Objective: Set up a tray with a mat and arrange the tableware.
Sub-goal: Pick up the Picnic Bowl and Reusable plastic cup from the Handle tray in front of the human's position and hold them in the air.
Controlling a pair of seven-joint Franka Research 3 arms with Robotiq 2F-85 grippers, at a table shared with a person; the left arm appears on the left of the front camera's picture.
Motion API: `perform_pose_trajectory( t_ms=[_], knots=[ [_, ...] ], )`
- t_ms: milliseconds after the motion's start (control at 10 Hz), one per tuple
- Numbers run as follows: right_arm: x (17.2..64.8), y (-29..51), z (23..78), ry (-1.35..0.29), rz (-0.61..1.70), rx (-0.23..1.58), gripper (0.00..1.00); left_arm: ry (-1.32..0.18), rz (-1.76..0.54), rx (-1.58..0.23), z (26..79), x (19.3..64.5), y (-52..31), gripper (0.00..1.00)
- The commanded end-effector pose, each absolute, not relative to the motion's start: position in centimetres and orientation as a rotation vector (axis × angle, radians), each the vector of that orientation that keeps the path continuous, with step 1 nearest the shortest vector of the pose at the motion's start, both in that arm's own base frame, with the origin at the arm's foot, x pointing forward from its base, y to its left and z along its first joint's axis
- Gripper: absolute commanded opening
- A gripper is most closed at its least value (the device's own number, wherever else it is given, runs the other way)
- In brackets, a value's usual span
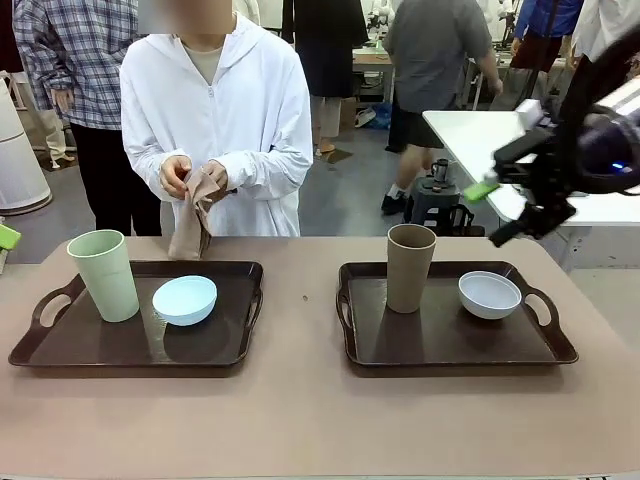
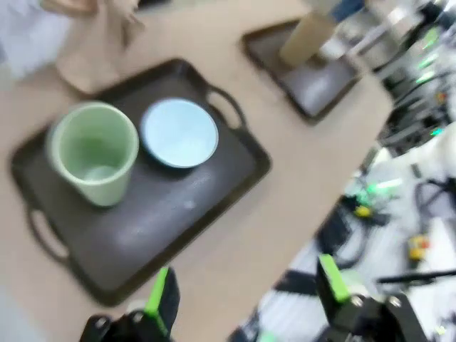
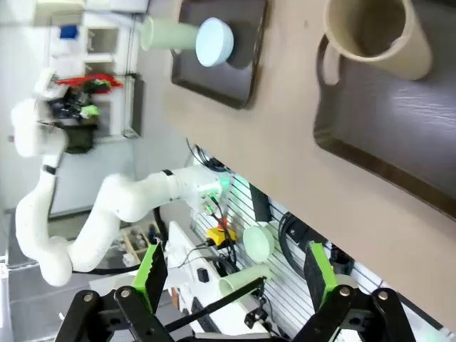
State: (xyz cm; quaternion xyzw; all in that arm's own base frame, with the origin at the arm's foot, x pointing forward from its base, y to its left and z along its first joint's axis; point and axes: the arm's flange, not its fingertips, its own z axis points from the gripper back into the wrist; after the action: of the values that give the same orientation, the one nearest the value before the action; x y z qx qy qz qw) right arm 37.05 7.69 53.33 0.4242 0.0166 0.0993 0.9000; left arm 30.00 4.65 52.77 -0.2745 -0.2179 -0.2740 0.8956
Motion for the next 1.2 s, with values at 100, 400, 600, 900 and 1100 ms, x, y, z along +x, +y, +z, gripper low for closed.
perform_pose_trajectory(
  t_ms=[100,400,600,900,1100],
  knots=[
    [39.6,14.2,53.2,0.041,0.192,0.667,1.0,-0.475,-0.691,-0.285,52.9,29.2,0.9,1.0],
    [38.3,13.2,53.5,0.037,0.215,0.756,1.0,-0.494,-0.684,-0.363,54.1,29.1,1.9,1.0],
    [38.8,14.7,53.4,0.029,0.219,0.717,1.0,-0.494,-0.684,-0.363,54.1,29.1,1.9,1.0],
    [38.3,19.3,53.1,0.046,0.209,0.472,1.0,-0.493,-0.838,-0.341,55.7,31.4,2.5,1.0],
    [40.8,24.2,53.3,0.089,0.264,0.413,1.0,-0.413,-0.888,-0.324,56.4,34.4,2.9,1.0]
  ],
)
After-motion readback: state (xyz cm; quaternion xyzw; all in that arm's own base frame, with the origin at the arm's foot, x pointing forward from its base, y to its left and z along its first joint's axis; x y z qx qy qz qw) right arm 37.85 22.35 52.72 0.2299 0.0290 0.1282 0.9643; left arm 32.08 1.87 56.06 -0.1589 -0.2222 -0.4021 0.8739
